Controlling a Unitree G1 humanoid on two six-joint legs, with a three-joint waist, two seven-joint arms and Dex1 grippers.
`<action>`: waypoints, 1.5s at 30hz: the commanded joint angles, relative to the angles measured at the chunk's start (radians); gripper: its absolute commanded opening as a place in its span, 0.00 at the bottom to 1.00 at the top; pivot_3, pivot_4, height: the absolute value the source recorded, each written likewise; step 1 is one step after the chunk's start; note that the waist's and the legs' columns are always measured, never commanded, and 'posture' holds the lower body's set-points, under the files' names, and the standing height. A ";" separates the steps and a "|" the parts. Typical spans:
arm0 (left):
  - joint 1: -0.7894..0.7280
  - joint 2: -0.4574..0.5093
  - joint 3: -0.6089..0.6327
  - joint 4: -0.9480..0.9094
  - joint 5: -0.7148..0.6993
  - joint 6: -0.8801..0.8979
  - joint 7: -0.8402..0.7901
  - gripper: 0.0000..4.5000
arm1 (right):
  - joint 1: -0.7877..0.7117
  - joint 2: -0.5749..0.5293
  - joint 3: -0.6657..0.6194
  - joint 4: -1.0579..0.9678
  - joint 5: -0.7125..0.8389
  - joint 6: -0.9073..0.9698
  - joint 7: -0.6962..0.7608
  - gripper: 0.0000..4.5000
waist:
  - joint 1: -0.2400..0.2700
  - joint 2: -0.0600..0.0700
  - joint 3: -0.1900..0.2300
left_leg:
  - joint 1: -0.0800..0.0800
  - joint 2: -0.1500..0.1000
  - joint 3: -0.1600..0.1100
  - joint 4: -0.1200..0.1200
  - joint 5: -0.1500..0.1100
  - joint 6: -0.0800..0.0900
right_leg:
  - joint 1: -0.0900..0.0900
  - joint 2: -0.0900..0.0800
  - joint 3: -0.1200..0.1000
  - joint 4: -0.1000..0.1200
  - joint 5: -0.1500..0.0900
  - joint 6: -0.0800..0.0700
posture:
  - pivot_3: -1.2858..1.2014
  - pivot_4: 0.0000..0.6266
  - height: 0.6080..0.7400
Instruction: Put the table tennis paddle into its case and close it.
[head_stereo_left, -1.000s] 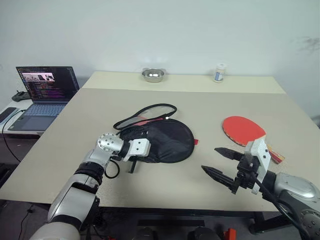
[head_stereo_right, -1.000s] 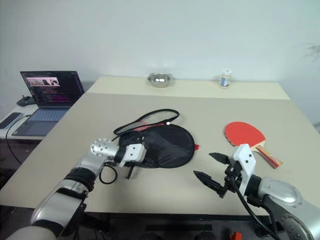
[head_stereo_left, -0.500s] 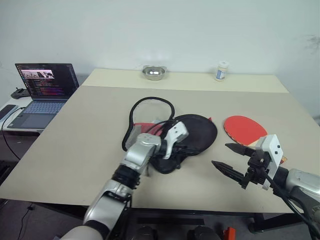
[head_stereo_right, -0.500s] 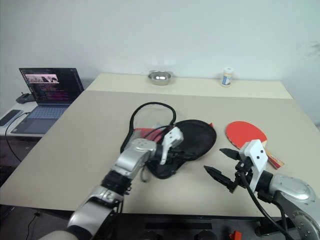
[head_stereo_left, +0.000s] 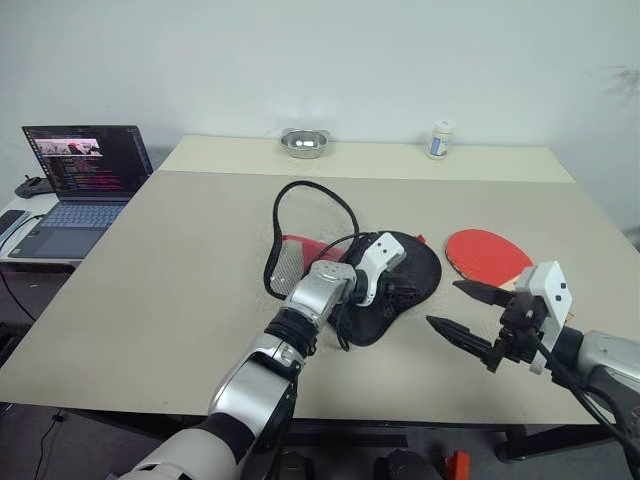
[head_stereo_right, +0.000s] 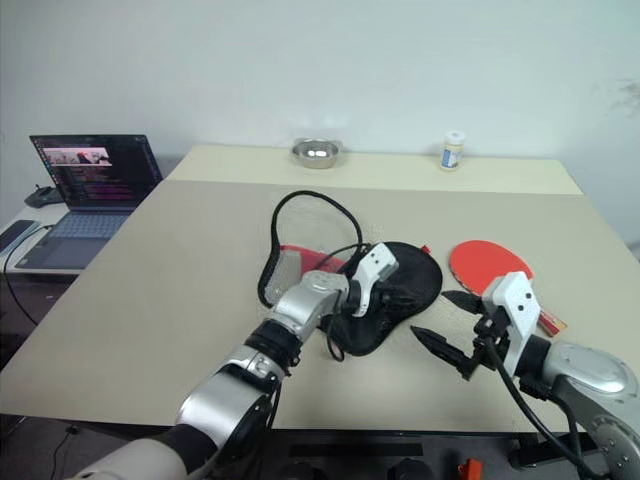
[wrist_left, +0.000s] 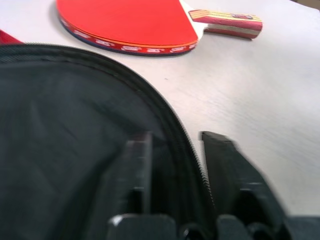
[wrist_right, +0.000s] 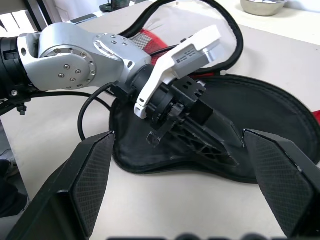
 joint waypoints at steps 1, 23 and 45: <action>-0.002 0.023 0.028 -0.116 -0.030 0.017 -0.025 0.74 | -0.013 -0.005 -0.037 -0.009 0.028 0.015 -0.030 1.00 | 0.000 0.000 0.000 | 0.000 0.000 0.000 0.000 0.000 0.000 | 0.000 0.000 0.000 0.000 0.000 0.000 | 0.52 0.24 1.00; 0.155 0.614 0.096 -0.535 -0.253 0.043 -0.613 0.99 | -0.105 0.206 0.148 0.070 0.199 0.282 -0.348 1.00 | -0.002 0.001 0.001 | 0.001 0.002 0.000 0.000 0.000 0.000 | -0.002 -0.001 0.000 0.004 -0.002 -0.003 | 0.52 0.24 1.00; 0.178 0.697 0.105 -0.493 -0.232 -0.080 -0.640 0.99 | -0.310 0.482 0.270 0.402 -0.003 0.281 -0.461 1.00 | -0.003 0.001 0.001 | -0.001 0.002 0.002 0.000 0.000 0.000 | -0.006 0.000 0.001 0.007 -0.002 -0.003 | 0.52 0.24 1.00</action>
